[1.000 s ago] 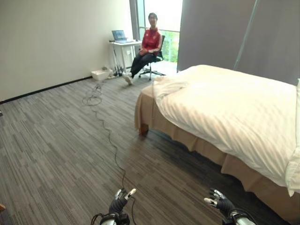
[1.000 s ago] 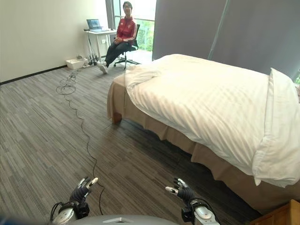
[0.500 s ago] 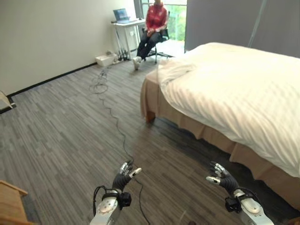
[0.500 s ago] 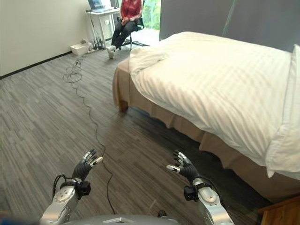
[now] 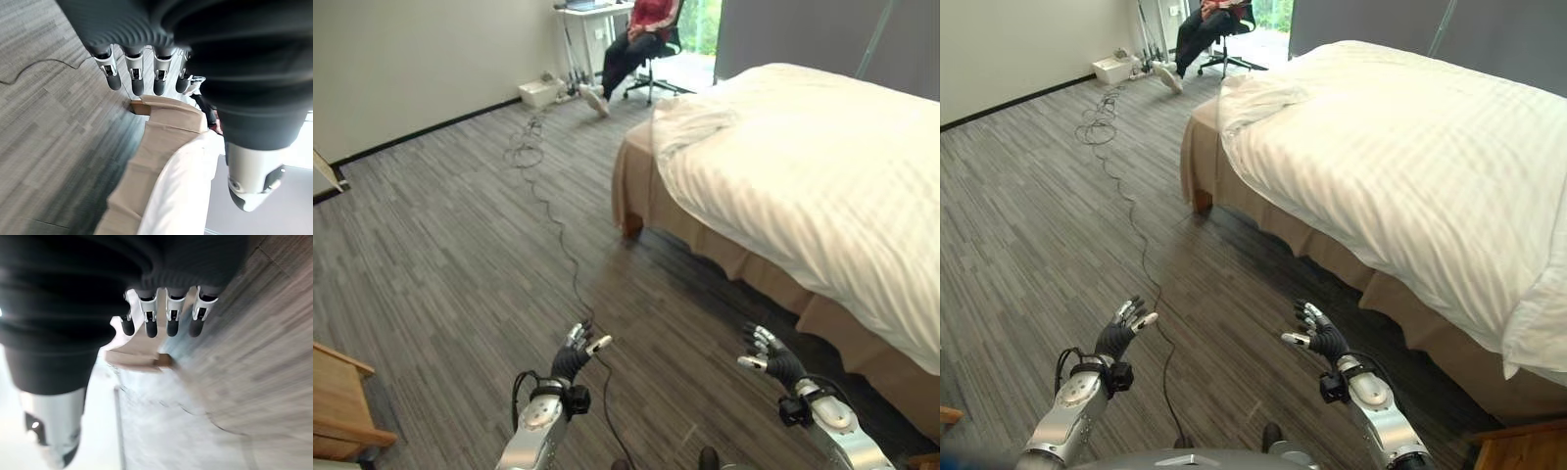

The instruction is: Making the bed.

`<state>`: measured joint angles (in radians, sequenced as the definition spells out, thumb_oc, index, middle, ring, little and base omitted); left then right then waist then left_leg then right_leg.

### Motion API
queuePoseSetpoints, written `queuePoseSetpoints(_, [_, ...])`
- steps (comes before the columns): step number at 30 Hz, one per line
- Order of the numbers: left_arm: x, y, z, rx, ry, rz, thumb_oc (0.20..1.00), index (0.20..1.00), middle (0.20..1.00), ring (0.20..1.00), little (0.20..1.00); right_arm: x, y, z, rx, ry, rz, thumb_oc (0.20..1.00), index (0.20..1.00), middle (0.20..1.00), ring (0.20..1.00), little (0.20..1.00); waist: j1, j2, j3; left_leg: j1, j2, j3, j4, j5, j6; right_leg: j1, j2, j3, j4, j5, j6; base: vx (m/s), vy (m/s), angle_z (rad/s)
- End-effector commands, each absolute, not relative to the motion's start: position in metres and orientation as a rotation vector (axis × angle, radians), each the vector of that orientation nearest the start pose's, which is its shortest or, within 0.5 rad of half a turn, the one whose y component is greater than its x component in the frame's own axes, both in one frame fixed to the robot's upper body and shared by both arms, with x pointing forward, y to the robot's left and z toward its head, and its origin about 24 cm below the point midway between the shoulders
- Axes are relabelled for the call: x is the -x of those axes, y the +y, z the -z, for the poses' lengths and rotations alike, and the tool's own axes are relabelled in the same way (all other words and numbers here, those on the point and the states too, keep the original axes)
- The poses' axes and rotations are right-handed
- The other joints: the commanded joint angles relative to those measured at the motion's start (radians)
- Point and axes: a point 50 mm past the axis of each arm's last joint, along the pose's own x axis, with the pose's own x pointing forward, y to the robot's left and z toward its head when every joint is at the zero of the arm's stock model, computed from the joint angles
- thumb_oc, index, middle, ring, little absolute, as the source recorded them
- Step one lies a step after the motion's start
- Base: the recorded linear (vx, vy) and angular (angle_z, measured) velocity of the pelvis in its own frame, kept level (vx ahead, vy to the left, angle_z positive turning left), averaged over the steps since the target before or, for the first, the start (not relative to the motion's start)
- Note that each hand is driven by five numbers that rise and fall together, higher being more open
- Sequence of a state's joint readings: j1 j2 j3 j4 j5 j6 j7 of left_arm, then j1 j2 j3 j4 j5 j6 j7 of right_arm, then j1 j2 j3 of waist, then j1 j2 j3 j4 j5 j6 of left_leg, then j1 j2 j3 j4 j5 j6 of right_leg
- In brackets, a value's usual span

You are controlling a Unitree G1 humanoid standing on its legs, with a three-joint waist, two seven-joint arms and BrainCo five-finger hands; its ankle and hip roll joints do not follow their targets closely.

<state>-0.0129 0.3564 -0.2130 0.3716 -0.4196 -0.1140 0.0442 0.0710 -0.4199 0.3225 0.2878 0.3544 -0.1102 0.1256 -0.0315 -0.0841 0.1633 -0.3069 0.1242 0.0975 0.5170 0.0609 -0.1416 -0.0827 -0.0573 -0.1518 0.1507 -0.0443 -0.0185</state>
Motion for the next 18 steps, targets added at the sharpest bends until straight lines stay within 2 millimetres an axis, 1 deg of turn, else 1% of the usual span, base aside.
queuePoseSetpoints(1, [-0.248,0.193,0.012,0.099,0.195,0.008,1.0,1.0,1.0,1.0,1.0,-0.225,-0.184,0.007,0.077,0.211,-0.324,1.0,1.0,1.0,1.0,1.0,-0.006,0.04,-0.02,0.052,-0.007,0.108,-0.287,0.085,0.073,0.17,-0.016,0.013,-0.159,0.028,0.09,0.21,0.075,-0.23])
queuePoseSetpoints(2, [-0.248,0.193,0.012,0.099,0.195,0.009,1.0,1.0,1.0,1.0,1.0,-0.224,-0.185,0.008,0.077,0.211,-0.323,1.0,1.0,1.0,1.0,1.0,-0.003,0.036,-0.019,0.063,-0.012,0.114,-0.299,0.088,0.074,0.174,-0.021,0.016,-0.161,0.027,0.092,0.36,0.145,-0.24])
queuePoseSetpoints(3, [-0.246,0.189,0.018,0.118,0.215,0.016,1.0,1.0,1.0,1.0,1.0,-0.22,-0.187,0.009,0.078,0.217,-0.324,1.0,1.0,1.0,1.0,1.0,0.006,0.058,-0.03,0.05,-0.002,0.149,-0.48,0.165,0.065,0.201,-0.007,0.017,-0.175,0.013,0.104,0.37,0.154,-0.28])
queuePoseSetpoints(4, [-0.245,0.188,0.02,0.118,0.222,0.013,1.0,1.0,1.0,1.0,1.0,-0.218,-0.189,0.011,0.093,0.229,-0.325,1.0,1.0,1.0,1.0,1.0,0.014,0.062,-0.032,0.036,-0.001,0.138,-0.528,0.191,0.058,0.22,-0.01,0.02,-0.182,0.005,0.11,0.47,0.187,-0.28])
queuePoseSetpoints(5, [-0.245,0.189,0.02,0.118,0.22,0.012,1.0,1.0,1.0,1.0,1.0,-0.217,-0.19,0.013,0.111,0.24,-0.325,1.0,1.0,1.0,1.0,1.0,0.019,0.066,-0.035,0.021,0.001,0.127,-0.533,0.209,0.049,0.244,-0.016,0.023,-0.189,-0.007,0.112,0.22,0.082,-0.12])
queuePoseSetpoints(6, [-0.245,0.189,0.02,0.118,0.22,0.012,1.0,1.0,1.0,1.0,1.0,-0.217,-0.19,0.013,0.111,0.24,-0.325,1.0,1.0,1.0,1.0,1.0,0.018,0.066,-0.035,0.021,0.001,0.127,-0.533,0.209,0.049,0.245,-0.016,0.023,-0.189,-0.007,0.112,0.34,0.136,0.01])
queuePoseSetpoints(7, [-0.243,0.191,0.022,0.116,0.233,0.006,1.0,1.0,1.0,1.0,1.0,-0.215,-0.188,0.016,0.109,0.254,-0.333,1.0,1.0,1.0,1.0,1.0,0.012,0.069,-0.049,0.045,0.002,0.136,-0.516,0.189,0.058,0.266,-0.025,0.046,-0.191,-0.021,0.118,0.37,0.165,-0.04])
queuePoseSetpoints(8, [-0.243,0.192,0.022,0.115,0.232,0.005,1.0,1.0,1.0,1.0,1.0,-0.215,-0.185,0.017,0.091,0.256,-0.333,1.0,1.0,1.0,1.0,1.0,0.01,0.067,-0.058,0.034,0.0,0.145,-0.488,0.176,0.065,0.276,-0.038,0.055,-0.189,-0.03,0.123,0.48,0.215,-0.21])
queuePoseSetpoints(9, [-0.242,0.192,0.022,0.11,0.235,0.006,1.0,1.0,1.0,1.0,1.0,-0.213,-0.183,0.018,0.081,0.261,-0.338,1.0,1.0,1.0,1.0,1.0,0.011,0.062,-0.069,0.026,-0.006,0.148,-0.461,0.149,0.076,0.284,-0.058,0.063,-0.183,-0.032,0.136,0.37,0.181,-0.17])
queuePoseSetpoints(10, [-0.242,0.193,0.022,0.104,0.234,0.008,1.0,1.0,1.0,1.0,1.0,-0.214,-0.18,0.017,0.068,0.256,-0.347,1.0,1.0,1.0,1.0,1.0,0.011,0.056,-0.072,0.025,-0.014,0.145,-0.435,0.135,0.082,0.279,-0.073,0.065,-0.168,-0.029,0.139,0.37,0.193,-0.18])
queuePoseSetpoints(11, [-0.243,0.194,0.02,0.092,0.232,0.016,1.0,1.0,1.0,1.0,1.0,-0.215,-0.177,0.017,0.061,0.255,-0.352,1.0,1.0,1.0,1.0,1.0,0.009,0.043,-0.074,0.033,-0.03,0.15,-0.417,0.106,0.097,0.276,-0.099,0.077,-0.136,-0.012,0.146,0.25,0.144,-0.11])
queuePoseSetpoints(12, [-0.243,0.194,0.02,0.092,0.231,0.016,1.0,1.0,1.0,1.0,1.0,-0.215,-0.177,0.017,0.061,0.255,-0.352,1.0,1.0,1.0,1.0,1.0,0.011,0.044,-0.075,0.031,-0.027,0.151,-0.418,0.107,0.098,0.272,-0.097,0.079,-0.137,-0.01,0.146,0.24,0.151,-0.09])
queuePoseSetpoints(13, [-0.245,0.194,0.018,0.083,0.225,0.021,1.0,1.0,1.0,1.0,1.0,-0.216,-0.173,0.016,0.045,0.247,-0.361,1.0,1.0,1.0,1.0,1.0,0.01,0.039,-0.077,0.045,-0.038,0.161,-0.423,0.094,0.11,0.254,-0.113,0.091,-0.09,0.018,0.152,0.22,0.15,-0.21])
queuePoseSetpoints(14, [-0.246,0.196,0.017,0.073,0.219,0.015,1.0,1.0,1.0,1.0,1.0,-0.219,-0.167,0.014,0.037,0.236,-0.381,1.0,1.0,1.0,1.0,1.0,0.013,0.033,-0.076,0.064,-0.047,0.173,-0.435,0.082,0.124,0.226,-0.127,0.098,-0.02,0.059,0.159,0.42,0.309,-0.28])
queuePoseSetpoints(15, [-0.254,0.2,0.008,0.051,0.188,-0.002,1.0,1.0,1.0,1.0,1.0,-0.225,-0.156,0.007,0.045,0.201,-0.425,1.0,1.0,1.0,1.0,1.0,0.013,0.034,-0.061,0.119,-0.066,0.196,-0.465,0.058,0.156,0.153,-0.137,0.115,0.161,0.158,0.158,0.4,0.319,-0.39])
queuePoseSetpoints(16, [-0.256,0.201,0.004,0.044,0.173,-0.005,1.0,1.0,1.0,1.0,1.0,-0.226,-0.152,0.006,0.049,0.193,-0.443,1.0,1.0,1.0,1.0,1.0,0.007,0.038,-0.052,0.154,-0.072,0.201,-0.482,0.046,0.169,0.124,-0.137,0.115,0.231,0.186,0.156,0.42,0.337,-0.33])
queuePoseSetpoints(17, [-0.257,0.203,0.0,0.031,0.159,-0.01,1.0,1.0,1.0,1.0,1.0,-0.226,-0.149,0.004,0.056,0.184,-0.459,1.0,1.0,1.0,1.0,1.0,0.001,0.038,-0.044,0.193,-0.084,0.208,-0.493,0.027,0.186,0.1,-0.152,0.098,0.303,0.223,0.158,0.36,0.293,-0.26])
queuePoseSetpoints(18, [-0.259,0.206,-0.004,0.024,0.144,-0.021,1.0,1.0,1.0,1.0,1.0,-0.226,-0.147,0.005,0.058,0.186,-0.466,1.0,1.0,1.0,1.0,1.0,-0.002,0.045,-0.038,0.24,-0.097,0.218,-0.51,0.01,0.202,0.071,-0.178,0.075,0.361,0.268,0.16,0.39,0.28,-0.04])
